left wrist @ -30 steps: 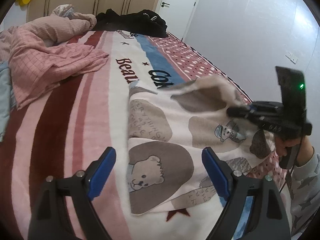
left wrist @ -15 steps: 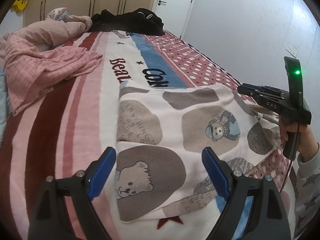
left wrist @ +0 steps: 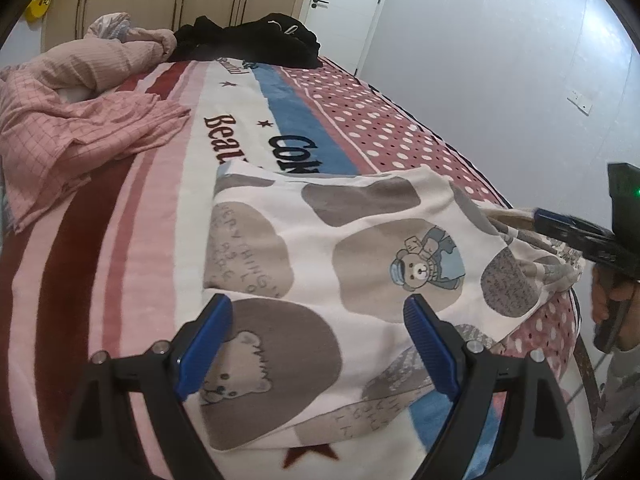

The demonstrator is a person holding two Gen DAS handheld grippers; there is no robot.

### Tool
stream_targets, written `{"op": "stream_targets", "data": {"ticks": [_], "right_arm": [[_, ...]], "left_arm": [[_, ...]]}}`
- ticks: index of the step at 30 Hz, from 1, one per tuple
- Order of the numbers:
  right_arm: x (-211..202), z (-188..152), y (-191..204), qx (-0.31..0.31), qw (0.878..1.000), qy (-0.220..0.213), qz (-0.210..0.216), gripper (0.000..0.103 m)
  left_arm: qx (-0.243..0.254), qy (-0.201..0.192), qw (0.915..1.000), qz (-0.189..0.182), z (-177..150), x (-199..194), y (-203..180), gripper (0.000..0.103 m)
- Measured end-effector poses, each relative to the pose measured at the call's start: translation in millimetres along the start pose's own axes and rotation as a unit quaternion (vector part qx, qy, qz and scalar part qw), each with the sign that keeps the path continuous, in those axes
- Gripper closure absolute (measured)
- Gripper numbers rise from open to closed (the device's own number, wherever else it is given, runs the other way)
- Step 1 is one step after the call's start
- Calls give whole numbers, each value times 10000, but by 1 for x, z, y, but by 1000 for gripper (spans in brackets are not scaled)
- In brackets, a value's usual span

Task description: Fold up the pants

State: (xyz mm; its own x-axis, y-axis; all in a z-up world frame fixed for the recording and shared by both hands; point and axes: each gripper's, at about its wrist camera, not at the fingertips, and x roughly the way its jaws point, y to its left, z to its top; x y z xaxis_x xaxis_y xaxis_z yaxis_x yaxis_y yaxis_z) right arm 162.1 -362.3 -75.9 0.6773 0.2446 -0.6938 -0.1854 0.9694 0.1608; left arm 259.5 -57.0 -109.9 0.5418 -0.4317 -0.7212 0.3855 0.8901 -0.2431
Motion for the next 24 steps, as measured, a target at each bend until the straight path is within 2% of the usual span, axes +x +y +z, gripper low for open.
{"op": "stream_targets", "data": {"ticks": [3,5,8,11,15,17,24], "right_arm": [[24,15,14,-454,9990,-44,-26,58],[52,30,22,-682,9977,12,-37,65],[92,43,45,-1096,9936,257,95,70],[99,39,71,-1397,9879,335,592,70],[99,29,95,-1641,9812,372,948,67],[103,26,101,-1653,9785,503,1122,57],[115,16,122,-2208,9643,884,1164,56]], "left_arm": [[29,-11,10000,26,-1,-4,-5,18],[83,-9,9999,98,-2,-7,-7,18],[101,1,9998,149,-1,-8,-4,18],[87,-8,9999,143,0,-7,0,18],[57,16,9999,103,1,-3,3,18],[66,18,9999,75,1,-2,3,18],[37,-14,9999,99,0,-4,8,18]]}}
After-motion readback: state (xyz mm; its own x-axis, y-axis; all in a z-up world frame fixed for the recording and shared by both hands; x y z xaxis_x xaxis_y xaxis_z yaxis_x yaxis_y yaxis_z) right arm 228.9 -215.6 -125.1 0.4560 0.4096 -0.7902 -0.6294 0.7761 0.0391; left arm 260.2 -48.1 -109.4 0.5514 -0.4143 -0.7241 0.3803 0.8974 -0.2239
